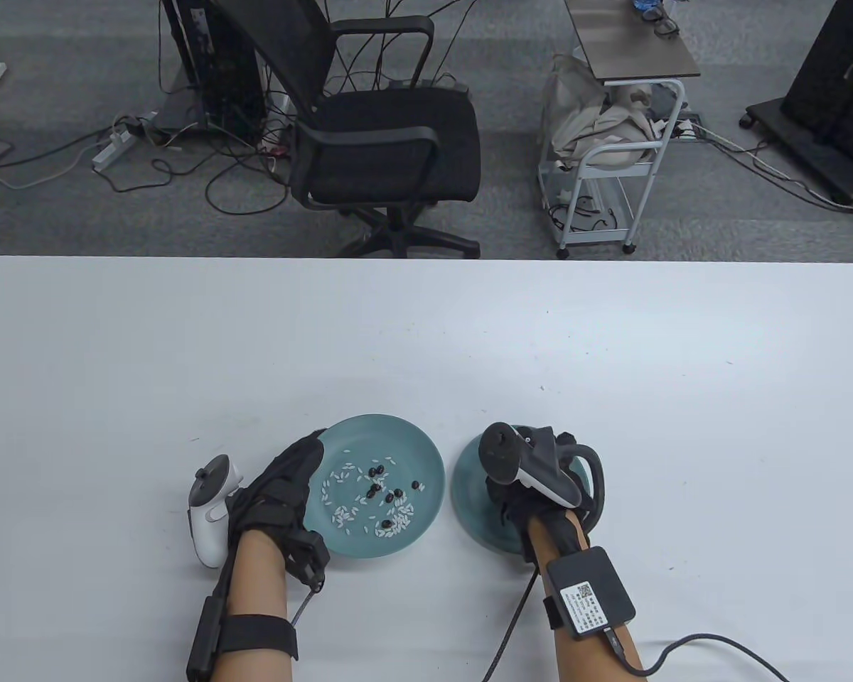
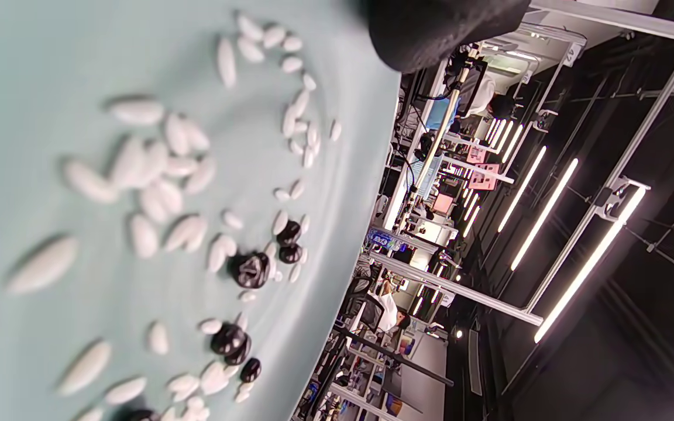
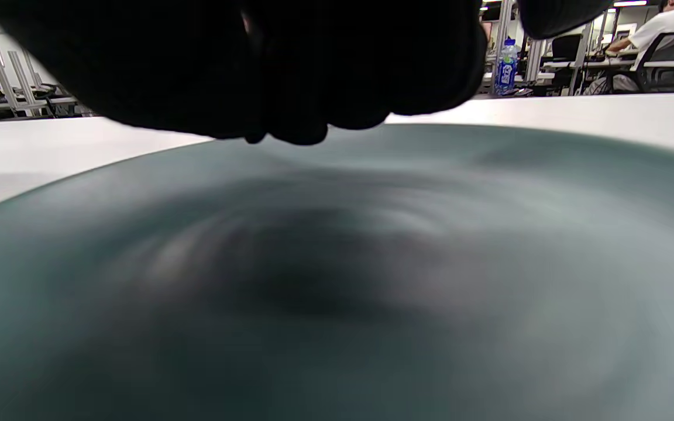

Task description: Pick coffee beans with hand pinch into plate

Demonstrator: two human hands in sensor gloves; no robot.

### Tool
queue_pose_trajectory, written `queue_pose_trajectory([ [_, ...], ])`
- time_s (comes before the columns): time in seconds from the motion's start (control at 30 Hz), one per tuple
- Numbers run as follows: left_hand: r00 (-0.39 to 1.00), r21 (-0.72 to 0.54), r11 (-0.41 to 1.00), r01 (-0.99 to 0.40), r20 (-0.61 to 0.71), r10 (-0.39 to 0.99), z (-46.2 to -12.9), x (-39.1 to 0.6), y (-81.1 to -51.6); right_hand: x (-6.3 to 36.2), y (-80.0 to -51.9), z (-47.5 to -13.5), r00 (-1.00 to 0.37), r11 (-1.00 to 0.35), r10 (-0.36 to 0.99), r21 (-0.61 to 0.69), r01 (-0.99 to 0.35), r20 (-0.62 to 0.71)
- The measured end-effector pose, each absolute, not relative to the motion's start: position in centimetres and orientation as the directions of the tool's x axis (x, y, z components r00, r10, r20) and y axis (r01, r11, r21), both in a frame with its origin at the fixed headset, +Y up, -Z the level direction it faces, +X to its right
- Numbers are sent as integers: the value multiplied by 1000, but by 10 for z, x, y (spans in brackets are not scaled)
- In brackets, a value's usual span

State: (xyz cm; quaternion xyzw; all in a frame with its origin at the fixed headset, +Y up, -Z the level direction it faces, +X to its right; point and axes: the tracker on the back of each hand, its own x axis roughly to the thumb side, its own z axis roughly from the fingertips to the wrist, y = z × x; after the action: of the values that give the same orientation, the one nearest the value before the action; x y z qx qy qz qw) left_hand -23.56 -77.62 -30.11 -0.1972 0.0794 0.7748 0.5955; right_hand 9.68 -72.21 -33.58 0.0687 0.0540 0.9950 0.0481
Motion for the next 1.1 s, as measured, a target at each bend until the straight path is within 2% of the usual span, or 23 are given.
queue_pose_trajectory([
  [0.07, -228, -96, -289, -953, -405, 886, -299, -235, -778, 97, -727, -336, -985, -988, 112, 124, -96, 131],
  [0.2, -171, -89, -218, -972, -370, 913, -297, -232, -769, 97, -733, -337, -992, -989, 38, 144, -21, 116],
  [0.33, -229, -71, -272, -960, -364, 903, -292, -232, -768, 96, -740, -337, -995, -982, -13, 187, 32, 102],
  [0.63, -236, -50, -274, -960, -374, 897, -291, -233, -769, 102, -734, -339, -998, -977, -10, 214, 23, 62],
  [0.9, -214, -56, -257, -965, -399, 892, -292, -233, -772, 131, -702, -337, -961, -952, 276, 138, -273, 4],
  [1.0, -199, -58, -242, -969, -404, 893, -293, -233, -772, 128, -682, -332, -909, -910, 412, 86, -406, 59],
  [1.1, -176, -70, -223, -972, -408, 896, -293, -232, -770, 111, -665, -324, -893, -904, 426, 47, -424, 144],
])
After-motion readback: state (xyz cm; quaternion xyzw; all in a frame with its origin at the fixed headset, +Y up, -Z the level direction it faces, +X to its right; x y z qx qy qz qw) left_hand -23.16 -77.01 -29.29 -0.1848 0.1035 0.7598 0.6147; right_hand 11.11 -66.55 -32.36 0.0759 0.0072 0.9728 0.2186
